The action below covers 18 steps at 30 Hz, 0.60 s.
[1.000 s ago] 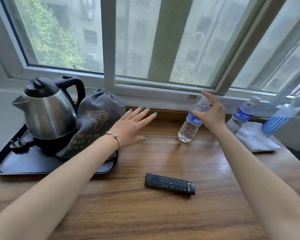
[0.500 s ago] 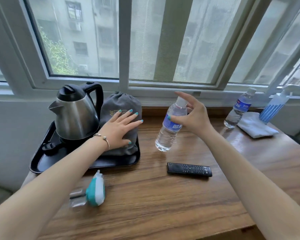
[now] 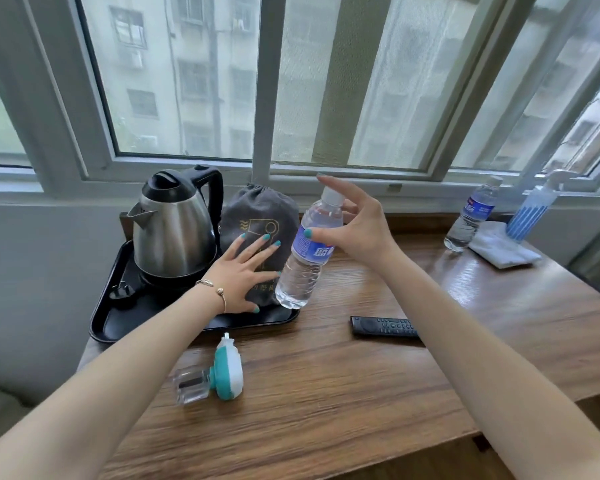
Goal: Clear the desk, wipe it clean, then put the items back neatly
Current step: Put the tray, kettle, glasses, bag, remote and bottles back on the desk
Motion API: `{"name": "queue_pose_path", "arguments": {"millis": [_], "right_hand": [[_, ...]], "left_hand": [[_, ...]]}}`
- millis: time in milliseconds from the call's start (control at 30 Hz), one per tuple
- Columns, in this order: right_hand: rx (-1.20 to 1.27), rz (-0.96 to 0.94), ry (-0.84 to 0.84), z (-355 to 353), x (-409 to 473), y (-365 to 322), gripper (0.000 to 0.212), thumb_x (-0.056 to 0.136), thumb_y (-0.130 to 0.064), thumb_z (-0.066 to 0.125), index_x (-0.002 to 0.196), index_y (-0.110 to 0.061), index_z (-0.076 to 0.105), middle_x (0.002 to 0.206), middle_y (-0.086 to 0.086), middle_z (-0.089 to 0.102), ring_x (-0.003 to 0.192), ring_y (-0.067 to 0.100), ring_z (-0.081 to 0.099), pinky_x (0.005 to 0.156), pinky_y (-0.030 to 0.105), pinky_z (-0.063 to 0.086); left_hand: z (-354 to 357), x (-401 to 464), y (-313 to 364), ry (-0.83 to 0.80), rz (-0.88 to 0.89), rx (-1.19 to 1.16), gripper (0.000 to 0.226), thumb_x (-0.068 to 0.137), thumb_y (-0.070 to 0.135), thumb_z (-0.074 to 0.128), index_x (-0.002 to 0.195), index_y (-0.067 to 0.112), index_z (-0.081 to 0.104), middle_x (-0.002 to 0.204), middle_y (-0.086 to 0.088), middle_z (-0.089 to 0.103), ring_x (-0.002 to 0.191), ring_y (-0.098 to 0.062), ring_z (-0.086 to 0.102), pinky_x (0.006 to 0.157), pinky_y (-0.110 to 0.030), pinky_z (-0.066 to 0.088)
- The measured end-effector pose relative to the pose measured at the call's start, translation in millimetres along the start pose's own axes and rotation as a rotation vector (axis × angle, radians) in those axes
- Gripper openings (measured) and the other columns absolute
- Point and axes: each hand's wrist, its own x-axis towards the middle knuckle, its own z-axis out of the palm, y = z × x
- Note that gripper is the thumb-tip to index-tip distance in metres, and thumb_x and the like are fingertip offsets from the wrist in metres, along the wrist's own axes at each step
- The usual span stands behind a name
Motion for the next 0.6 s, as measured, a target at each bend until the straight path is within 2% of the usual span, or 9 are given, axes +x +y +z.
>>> {"name": "queue_pose_path", "arguments": {"millis": [100, 167, 233, 300, 367, 433, 600], "right_hand": [[-0.011, 0.014, -0.002, 17, 1, 4, 0.078, 0.063, -0.01, 0.09, 0.127, -0.042, 0.06, 0.118, 0.0, 0.067, 0.103, 0.02, 0.068, 0.085, 0.041, 0.059], [-0.014, 0.026, 0.002, 26, 1, 7, 0.077, 0.062, -0.011, 0.09, 0.124, -0.046, 0.06, 0.113, 0.0, 0.069, 0.101, 0.02, 0.069, 0.085, 0.043, 0.059], [-0.031, 0.037, -0.002, 33, 2, 11, 0.078, 0.061, -0.012, 0.09, 0.124, -0.047, 0.06, 0.109, -0.001, 0.071, 0.098, 0.018, 0.07, 0.085, 0.044, 0.059], [-0.049, 0.044, -0.018, 38, 3, 14, 0.079, 0.059, -0.018, 0.09, 0.126, -0.047, 0.059, 0.11, -0.003, 0.071, 0.098, 0.017, 0.07, 0.086, 0.044, 0.059], [-0.06, 0.049, -0.024, 40, 4, 17, 0.079, 0.057, -0.026, 0.089, 0.126, -0.049, 0.058, 0.114, -0.004, 0.07, 0.1, 0.016, 0.07, 0.088, 0.045, 0.058], [-0.079, 0.056, -0.028, 41, 5, 20, 0.08, 0.055, -0.032, 0.088, 0.128, -0.047, 0.058, 0.117, -0.006, 0.069, 0.101, 0.016, 0.069, 0.088, 0.044, 0.057], [-0.113, 0.064, -0.05, 42, 12, 22, 0.08, 0.053, -0.039, 0.086, 0.127, -0.05, 0.057, 0.122, -0.009, 0.067, 0.102, 0.016, 0.068, 0.089, 0.044, 0.057]], "left_hand": [[8, -1, 1, 0.078, 0.001, 0.0, 0.081, 0.061, 0.062, 0.074, 0.136, 0.043, 0.047, 0.159, -0.004, 0.003, 0.142, -0.02, -0.03, 0.116, -0.053, -0.009], [11, -1, 1, 0.122, -0.009, -0.006, 0.078, 0.058, 0.061, 0.077, 0.13, 0.04, 0.055, 0.158, -0.005, 0.018, 0.144, -0.02, -0.025, 0.116, -0.053, -0.004], [14, -2, -1, 0.121, -0.016, -0.012, 0.073, 0.065, 0.063, 0.071, 0.132, 0.042, 0.051, 0.158, -0.003, 0.01, 0.142, -0.018, -0.029, 0.116, -0.051, -0.008], [17, -2, -2, 0.086, -0.024, -0.014, 0.071, 0.076, 0.065, 0.06, 0.14, 0.046, 0.038, 0.156, 0.0, -0.008, 0.139, -0.018, -0.035, 0.115, -0.05, -0.016], [17, 0, -2, 0.041, -0.035, -0.02, 0.07, 0.084, 0.065, 0.051, 0.146, 0.048, 0.023, 0.157, 0.001, -0.017, 0.138, -0.017, -0.033, 0.112, -0.05, -0.021], [15, 2, 0, 0.016, -0.048, -0.018, 0.069, 0.087, 0.064, 0.047, 0.147, 0.049, 0.016, 0.159, 0.0, -0.017, 0.137, -0.017, -0.032, 0.11, -0.05, -0.024], [13, 11, -1, 0.013, -0.067, -0.049, 0.07, 0.086, 0.064, 0.047, 0.146, 0.051, 0.014, 0.16, 0.001, -0.018, 0.143, -0.02, -0.026, 0.112, -0.051, -0.021]]}}
